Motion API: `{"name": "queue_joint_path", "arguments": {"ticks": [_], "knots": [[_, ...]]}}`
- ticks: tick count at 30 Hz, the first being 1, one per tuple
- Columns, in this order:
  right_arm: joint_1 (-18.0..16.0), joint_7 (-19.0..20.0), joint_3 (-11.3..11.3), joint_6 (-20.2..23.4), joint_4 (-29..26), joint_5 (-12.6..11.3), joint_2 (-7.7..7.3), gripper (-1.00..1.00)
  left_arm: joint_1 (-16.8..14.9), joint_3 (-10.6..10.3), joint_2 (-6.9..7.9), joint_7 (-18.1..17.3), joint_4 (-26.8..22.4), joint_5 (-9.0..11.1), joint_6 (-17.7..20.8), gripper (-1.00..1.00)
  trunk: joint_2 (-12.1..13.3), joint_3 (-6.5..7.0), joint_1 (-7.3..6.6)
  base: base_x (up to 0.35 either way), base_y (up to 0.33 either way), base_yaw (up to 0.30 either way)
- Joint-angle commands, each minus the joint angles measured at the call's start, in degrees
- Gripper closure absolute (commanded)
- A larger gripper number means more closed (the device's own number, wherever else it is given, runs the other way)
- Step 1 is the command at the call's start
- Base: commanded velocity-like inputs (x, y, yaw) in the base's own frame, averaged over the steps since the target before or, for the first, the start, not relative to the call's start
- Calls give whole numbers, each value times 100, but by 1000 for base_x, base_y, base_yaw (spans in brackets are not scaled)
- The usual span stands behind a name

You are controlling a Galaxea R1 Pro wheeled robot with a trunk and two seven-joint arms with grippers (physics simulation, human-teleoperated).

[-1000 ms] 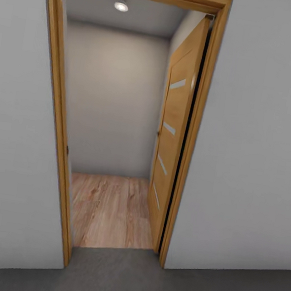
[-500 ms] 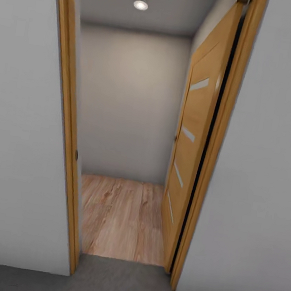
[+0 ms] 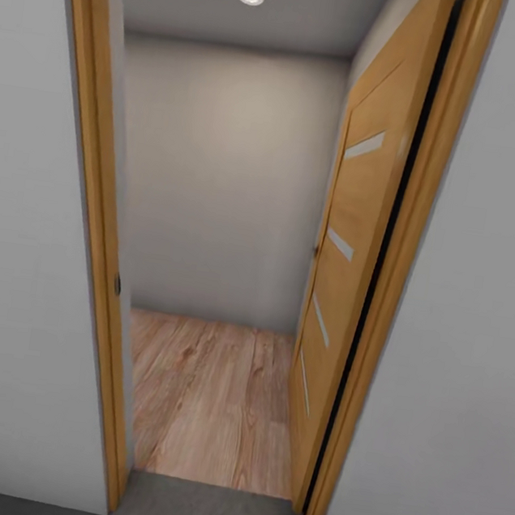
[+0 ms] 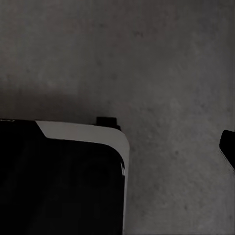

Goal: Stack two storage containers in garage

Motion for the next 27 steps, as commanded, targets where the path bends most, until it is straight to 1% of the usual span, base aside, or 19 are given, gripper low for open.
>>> {"name": "queue_joint_path", "arguments": {"ticks": [1, 17, 21, 27], "knots": [[-8, -13, 48, -32, 19, -29, 1, -100, -4, 22, 1, 0, 5, 26, -21, -100, -4, -7, 4, 321, -5, 0], [-8, -13, 48, -43, 20, -29, 33, -100, -4, 25, 13, -3, 5, 26, -10, -100, -4, -7, 4, 325, -1, 3], [-8, -13, 48, -44, 20, -29, 36, -100, -4, 24, 12, -1, 5, 26, -15, -100, -4, -7, 4, 326, 0, 167], [-8, -13, 48, -45, 20, -29, 28, -100, -4, 25, 12, 0, 5, 26, -16, -100, -4, -7, 4, 326, 0, 257]]}}
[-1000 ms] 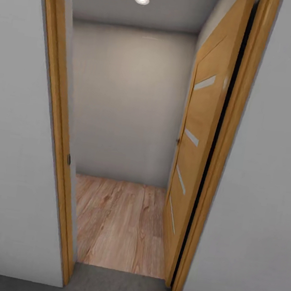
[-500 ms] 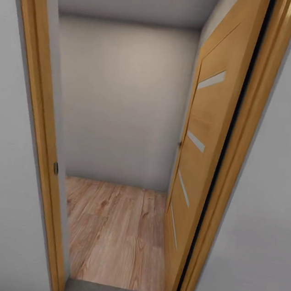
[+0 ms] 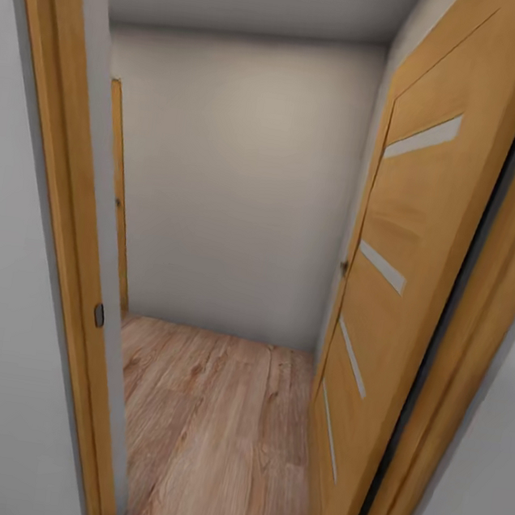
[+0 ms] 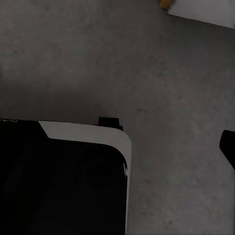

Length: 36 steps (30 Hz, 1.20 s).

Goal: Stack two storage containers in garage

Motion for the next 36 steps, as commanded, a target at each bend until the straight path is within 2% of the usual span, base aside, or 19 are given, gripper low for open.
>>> {"name": "queue_joint_path", "arguments": {"ticks": [1, 6, 15, 36], "knots": [[-8, -14, 48, -34, 19, -29, 1, -100, -5, 21, -1, 0, 6, 25, -23, -100, -5, -7, 4, 326, 0, 267], [-8, -14, 48, -34, 19, -29, -1, -100, -3, 21, -1, 0, 6, 26, -23, -100, -5, -7, 4, 326, 0, 241], [-8, -5, 48, -34, 19, -29, -14, -100, -5, 20, -4, 0, 6, 25, -23, -100, -5, -7, 4, 326, 0, 35], [-8, -12, 41, -37, 18, -20, -8, -100, -5, 23, -10, 0, 6, 43, -59, -100, -5, -7, 4, 26, 0, 0]]}}
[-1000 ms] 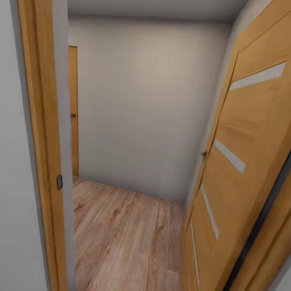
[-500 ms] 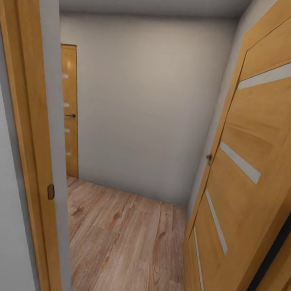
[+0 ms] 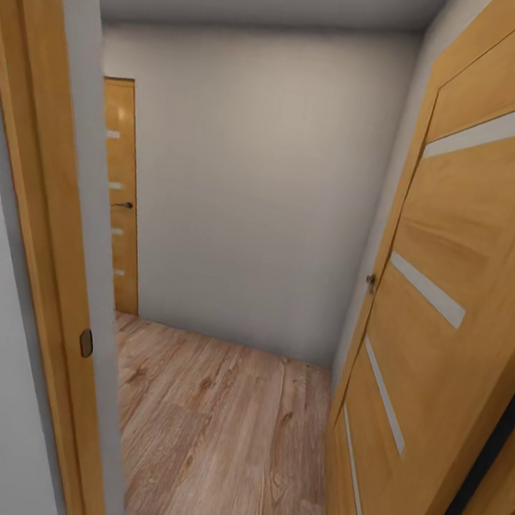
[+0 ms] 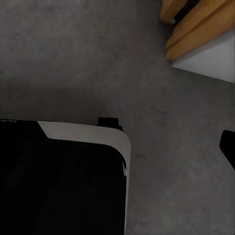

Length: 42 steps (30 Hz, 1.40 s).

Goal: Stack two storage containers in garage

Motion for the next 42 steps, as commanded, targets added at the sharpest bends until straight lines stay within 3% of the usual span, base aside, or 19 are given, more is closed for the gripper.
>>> {"name": "queue_joint_path", "arguments": {"ticks": [1, 42], "knots": [[-8, -15, 47, -35, 19, -28, 1, -100, -4, 21, -1, 0, 5, 24, -23, -100, -5, -7, 2, 180, 0, 0], [-8, -42, 51, -42, 19, -28, 10, -100, -4, 20, -1, 0, 5, 24, -23, -100, -5, -7, 2, 194, 0, -36]]}}
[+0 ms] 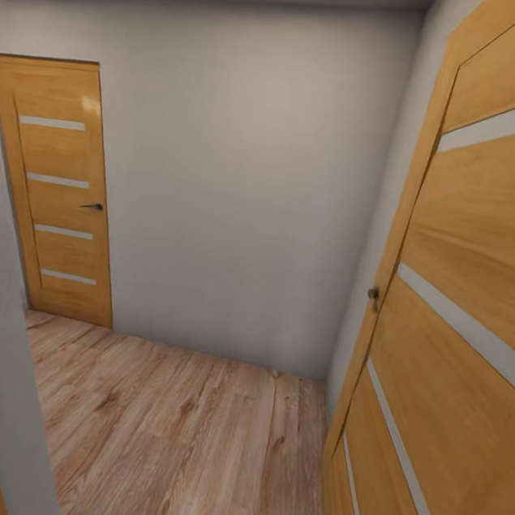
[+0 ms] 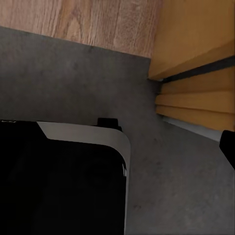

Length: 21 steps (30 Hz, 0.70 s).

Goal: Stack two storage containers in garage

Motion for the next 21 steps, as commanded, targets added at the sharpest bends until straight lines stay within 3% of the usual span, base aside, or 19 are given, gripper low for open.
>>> {"name": "queue_joint_path", "arguments": {"ticks": [1, 13, 21], "knots": [[-8, -15, 49, -31, 19, -28, 2, -100, -4, 21, 0, 0, 4, 24, -23, -100, -6, -7, 2, 25, 0, -17], [-8, -7, 46, -16, 19, -28, 2, -100, -4, 21, 0, -3, 4, 24, -23, -100, -6, -7, 2, 12, 0, -3], [-8, -6, 48, -19, 19, -24, 1, -100, -4, 23, 0, -9, 7, 24, -23, -100, -6, -7, 2, 238, 0, 0]]}}
